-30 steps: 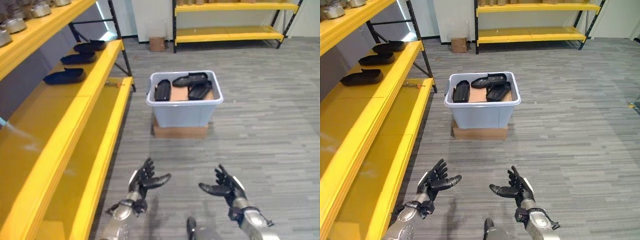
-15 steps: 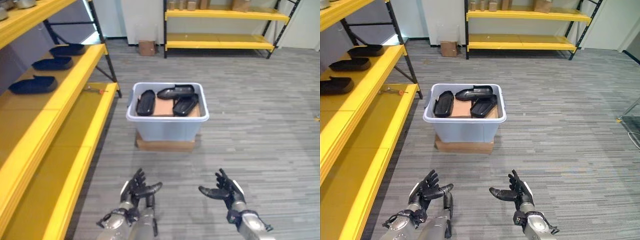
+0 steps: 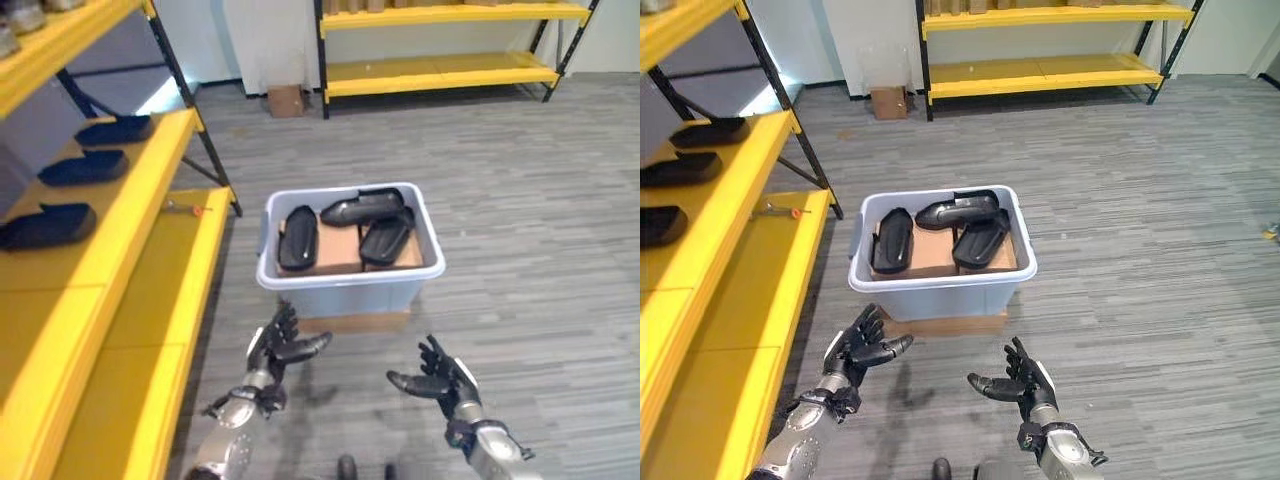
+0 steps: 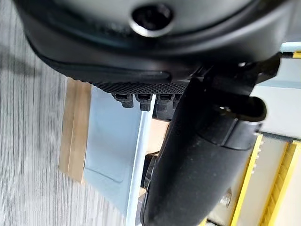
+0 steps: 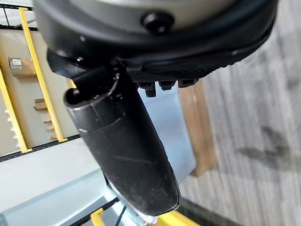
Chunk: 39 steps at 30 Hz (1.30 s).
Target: Move parts from the plastic box to the shelf.
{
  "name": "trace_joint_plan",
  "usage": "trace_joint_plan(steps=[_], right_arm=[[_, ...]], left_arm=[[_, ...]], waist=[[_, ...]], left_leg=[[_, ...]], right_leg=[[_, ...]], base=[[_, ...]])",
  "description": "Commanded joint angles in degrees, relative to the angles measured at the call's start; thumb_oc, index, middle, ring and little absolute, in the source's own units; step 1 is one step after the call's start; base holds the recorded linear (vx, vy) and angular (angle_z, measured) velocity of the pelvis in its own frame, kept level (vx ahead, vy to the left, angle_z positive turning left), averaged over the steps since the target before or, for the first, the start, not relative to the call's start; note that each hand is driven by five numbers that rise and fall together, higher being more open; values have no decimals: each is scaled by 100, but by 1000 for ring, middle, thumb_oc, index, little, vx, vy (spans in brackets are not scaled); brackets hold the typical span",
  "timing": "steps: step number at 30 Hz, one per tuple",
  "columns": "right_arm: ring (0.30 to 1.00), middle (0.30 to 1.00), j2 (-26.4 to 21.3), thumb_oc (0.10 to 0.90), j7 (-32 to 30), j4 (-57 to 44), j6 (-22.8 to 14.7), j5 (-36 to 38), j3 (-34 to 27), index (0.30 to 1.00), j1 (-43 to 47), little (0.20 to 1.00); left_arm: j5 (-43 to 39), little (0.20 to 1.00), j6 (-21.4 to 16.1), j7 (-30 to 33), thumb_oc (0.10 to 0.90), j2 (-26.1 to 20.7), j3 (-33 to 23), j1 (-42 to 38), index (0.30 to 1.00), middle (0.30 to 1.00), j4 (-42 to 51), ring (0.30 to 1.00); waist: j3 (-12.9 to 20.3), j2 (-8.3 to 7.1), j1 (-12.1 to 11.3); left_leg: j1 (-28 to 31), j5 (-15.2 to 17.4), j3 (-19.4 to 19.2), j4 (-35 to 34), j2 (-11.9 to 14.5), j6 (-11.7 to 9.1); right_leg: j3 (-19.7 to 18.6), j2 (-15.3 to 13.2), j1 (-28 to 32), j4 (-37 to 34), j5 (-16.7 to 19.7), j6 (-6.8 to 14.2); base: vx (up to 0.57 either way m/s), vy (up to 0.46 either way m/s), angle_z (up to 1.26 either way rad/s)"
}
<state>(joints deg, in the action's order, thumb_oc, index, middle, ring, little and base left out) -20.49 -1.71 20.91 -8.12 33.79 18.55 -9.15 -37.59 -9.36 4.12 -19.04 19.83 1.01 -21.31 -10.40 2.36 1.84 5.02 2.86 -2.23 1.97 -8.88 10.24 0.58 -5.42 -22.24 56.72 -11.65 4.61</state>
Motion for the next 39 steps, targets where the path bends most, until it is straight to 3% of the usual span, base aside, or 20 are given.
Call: trace_joint_plan(steps=[1, 3, 7, 12, 17, 20, 21, 23, 24, 26, 28, 29, 31, 33, 39], right_arm=[[1000, 1000, -51, 900, 43, -236, -425, 18, -184, 1000, 295, 1000], [1000, 1000, -40, 900, -3, -180, -431, 10, -218, 1000, 319, 1000], [1000, 1000, -68, 900, 39, -222, -386, -58, -266, 1000, 311, 1000], [1000, 1000, -131, 900, 80, -172, -351, -79, -314, 1000, 270, 1000], [1000, 1000, -264, 900, 56, -237, -406, -37, -309, 1000, 299, 1000], [1000, 1000, -339, 900, 15, -290, -470, 14, -329, 1000, 319, 1000], [1000, 1000, -401, 900, -14, -324, -515, 92, -346, 1000, 332, 1000], [1000, 1000, -429, 900, -37, -341, -517, 91, -352, 1000, 324, 1000], [1000, 1000, -457, 900, -86, -353, -517, 81, -349, 1000, 308, 1000], [1000, 1000, -458, 900, -86, -353, -517, 81, -349, 1000, 307, 1000], [1000, 1000, -470, 900, -147, -283, -520, 63, -377, 1000, 297, 1000], [1000, 1000, -470, 900, -148, -283, -520, 63, -376, 1000, 296, 1000], [1000, 1000, -457, 900, -167, -244, -541, 36, -383, 1000, 256, 1000], [1000, 1000, -458, 900, -144, -199, -527, 40, -386, 1000, 263, 1000], [1000, 1000, -292, 900, -6, -164, -455, 58, -492, 1000, 54, 1000]], left_arm=[[75, 1000, -448, -207, 900, -184, -151, -80, 1000, 1000, 452, 1000], [55, 1000, -445, -204, 900, -160, -164, -104, 1000, 1000, 366, 1000], [91, 1000, -489, -256, 900, -138, -200, -105, 1000, 1000, 348, 1000], [138, 1000, -475, -331, 900, -46, -200, -80, 1000, 1000, 223, 1000], [56, 1000, -463, -311, 900, 68, -191, -95, 1000, 1000, 166, 1000], [-46, 1000, -480, -272, 900, 119, -176, -124, 1000, 1000, 149, 1000], [-128, 1000, -492, -234, 900, 121, -155, -154, 1000, 1000, 181, 1000], [-148, 1000, -481, -224, 900, 122, -159, -139, 1000, 1000, 197, 1000], [-163, 1000, -440, -238, 900, 117, -154, -102, 1000, 1000, 229, 1000], [-163, 1000, -440, -238, 900, 118, -154, -100, 1000, 1000, 230, 1000], [-165, 1000, -426, -251, 900, 106, -165, -51, 1000, 1000, 190, 1000], [-165, 1000, -426, -251, 900, 107, -165, -49, 1000, 1000, 190, 1000], [-92, 1000, -443, -214, 900, 104, -191, 13, 1000, 1000, 147, 1000], [-61, 1000, -436, -219, 900, 90, -206, 21, 1000, 1000, 144, 1000], [6, 1000, -385, -391, 900, -11, -187, 124, 1000, 1000, 189, 1000]], waist=[[180, -166, 66], [169, -187, 89], [160, -272, 167], [314, -376, 165], [516, -344, 194], [477, -465, 178], [303, -620, 92], [233, -684, 63], [171, -760, 31], [159, -756, 15], [204, -780, 7], [195, -784, -2], [260, -704, -51], [297, -632, -53], [521, -495, 55]], left_leg=[[-293, -164, -466, 1, 713, -576], [-149, -12, -482, 1, 696, -657], [172, 110, -398, -71, 699, -828], [496, 234, -311, -142, 717, -949], [637, 117, -116, 154, 1186, -1246], [-67, -594, -73, 1716, 1410, -1528], [-640, -964, -5, 2834, 1370, -1596], [-814, -984, -51, 3283, 1376, -1595], [-1084, -919, -457, 3003, 1601, -1526], [-1060, -908, -473, 3000, 1608, -1526], [-1083, -760, -777, 1950, 1932, -1460], [-1056, -766, -790, 1928, 1927, -1460], [-860, -1097, -701, 521, 2189, -1548], [-750, -1233, -593, 149, 2282, -1610], [-265, -937, -911, -454, 2057, -1578]], right_leg=[[162, -15, 706, -2602, 1609, 117], [399, -274, 648, -3946, 1707, 163], [333, -536, 683, -5407, 2231, 414], [361, -490, 996, -5731, 2443, 477], [453, -121, 1121, -5308, 2078, 195], [495, 53, 1411, -5331, 1804, -94], [568, 58, 1642, -5382, 1687, -259], [605, 68, 1730, -5394, 1625, -317], [674, 43, 1830, -5419, 1550, -346], [660, 49, 1845, -5419, 1547, -345], [673, 64, 1990, -5517, 1425, -275], [664, 61, 2001, -5516, 1422, -273], [580, 107, 2061, -5475, 1255, -220], [539, 120, 2085, -5459, 1205, -196], [486, -126, 2210, -5532, 1274, -14]], base=[[234, -15, 24], [259, -78, 17], [286, -114, 6], [268, -129, 33], [331, -255, 10], [179, -288, 6], [95, -253, 20], [107, -219, 2], [129, -186, 4], [106, -56, 37], [186, 1, 19], [181, 78, -5], [200, 134, -29], [173, 156, -38], [132, 193, -13]])
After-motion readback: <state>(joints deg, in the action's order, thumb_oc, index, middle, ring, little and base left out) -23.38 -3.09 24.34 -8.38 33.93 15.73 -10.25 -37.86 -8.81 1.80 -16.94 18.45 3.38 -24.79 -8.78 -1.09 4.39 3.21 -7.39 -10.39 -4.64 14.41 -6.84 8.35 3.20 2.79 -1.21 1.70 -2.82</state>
